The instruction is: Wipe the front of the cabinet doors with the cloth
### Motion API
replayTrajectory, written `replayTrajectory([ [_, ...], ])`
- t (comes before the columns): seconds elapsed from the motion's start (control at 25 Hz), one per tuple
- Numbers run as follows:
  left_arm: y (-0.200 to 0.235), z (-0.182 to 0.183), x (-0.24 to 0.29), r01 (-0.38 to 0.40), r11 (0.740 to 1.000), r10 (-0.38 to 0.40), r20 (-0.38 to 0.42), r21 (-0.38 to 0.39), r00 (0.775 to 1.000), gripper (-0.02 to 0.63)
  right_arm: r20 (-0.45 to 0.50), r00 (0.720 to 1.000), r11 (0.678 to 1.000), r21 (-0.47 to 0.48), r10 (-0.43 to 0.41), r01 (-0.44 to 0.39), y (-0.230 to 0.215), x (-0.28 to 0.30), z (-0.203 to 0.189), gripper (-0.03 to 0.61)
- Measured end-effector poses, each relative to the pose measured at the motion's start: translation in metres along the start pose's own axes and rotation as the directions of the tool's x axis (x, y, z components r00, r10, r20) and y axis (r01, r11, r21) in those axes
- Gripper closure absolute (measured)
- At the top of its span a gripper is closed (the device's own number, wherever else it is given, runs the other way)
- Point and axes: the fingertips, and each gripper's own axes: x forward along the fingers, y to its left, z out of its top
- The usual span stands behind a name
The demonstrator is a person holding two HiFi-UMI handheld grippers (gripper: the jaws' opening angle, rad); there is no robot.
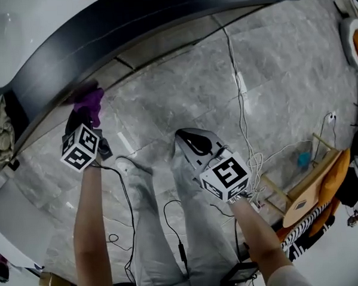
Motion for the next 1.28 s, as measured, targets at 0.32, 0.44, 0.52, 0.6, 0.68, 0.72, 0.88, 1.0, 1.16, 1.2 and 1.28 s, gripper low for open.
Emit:
replayTrajectory([
  [0.32,0.135,-0.004,-0.047,-0.117,0.99,0.118,0.005,-0.084,0.993,0.557,-0.052,0.986,0.984,-0.078,0.156,-0.159,0.116,0.073,0.005,0.551],
  [0.44,0.173,-0.006,-0.059,-0.137,0.984,0.138,-0.004,-0.112,0.99,0.557,-0.063,0.979,0.976,-0.092,0.192,-0.197,0.151,0.092,0.006,0.551],
  [0.52,0.194,-0.006,-0.066,-0.157,0.981,0.158,0.0,-0.113,0.987,0.557,-0.064,0.976,0.972,-0.095,0.208,-0.213,0.168,0.103,0.007,0.551],
  [0.6,0.21,-0.007,-0.073,-0.184,0.975,0.187,0.01,-0.128,0.982,0.557,-0.063,0.973,0.969,-0.094,0.221,-0.226,0.178,0.112,0.007,0.551],
  [0.68,0.215,-0.014,-0.078,-0.196,0.97,0.199,0.007,-0.142,0.98,0.557,-0.058,0.971,0.968,-0.091,0.231,-0.235,0.183,0.115,0.007,0.551],
  [0.72,0.212,-0.021,-0.079,-0.196,0.971,0.198,-0.001,-0.14,0.98,0.557,-0.057,0.971,0.967,-0.088,0.233,-0.237,0.184,0.114,0.007,0.551],
  [0.88,0.17,-0.051,-0.074,-0.156,0.985,0.152,-0.051,-0.075,0.987,0.557,-0.063,0.968,0.966,-0.073,0.244,-0.248,0.172,0.101,0.0,0.551],
  [1.0,0.117,-0.068,-0.057,-0.107,0.994,0.104,-0.085,-0.035,0.991,0.557,-0.083,0.966,0.967,-0.063,0.243,-0.249,0.144,0.083,-0.01,0.551],
  [1.16,0.037,-0.081,-0.025,-0.031,1.0,0.031,-0.125,0.003,0.992,0.557,-0.116,0.967,0.97,-0.056,0.227,-0.235,0.095,0.054,-0.029,0.551],
  [1.2,0.016,-0.082,-0.015,-0.006,1.0,0.009,-0.13,0.02,0.992,0.557,-0.12,0.969,0.973,-0.05,0.218,-0.225,0.08,0.046,-0.033,0.551],
  [1.28,-0.023,-0.081,0.004,0.037,0.998,-0.03,-0.136,0.047,0.99,0.557,-0.126,0.972,0.979,-0.036,0.196,-0.202,0.051,0.031,-0.042,0.551],
])
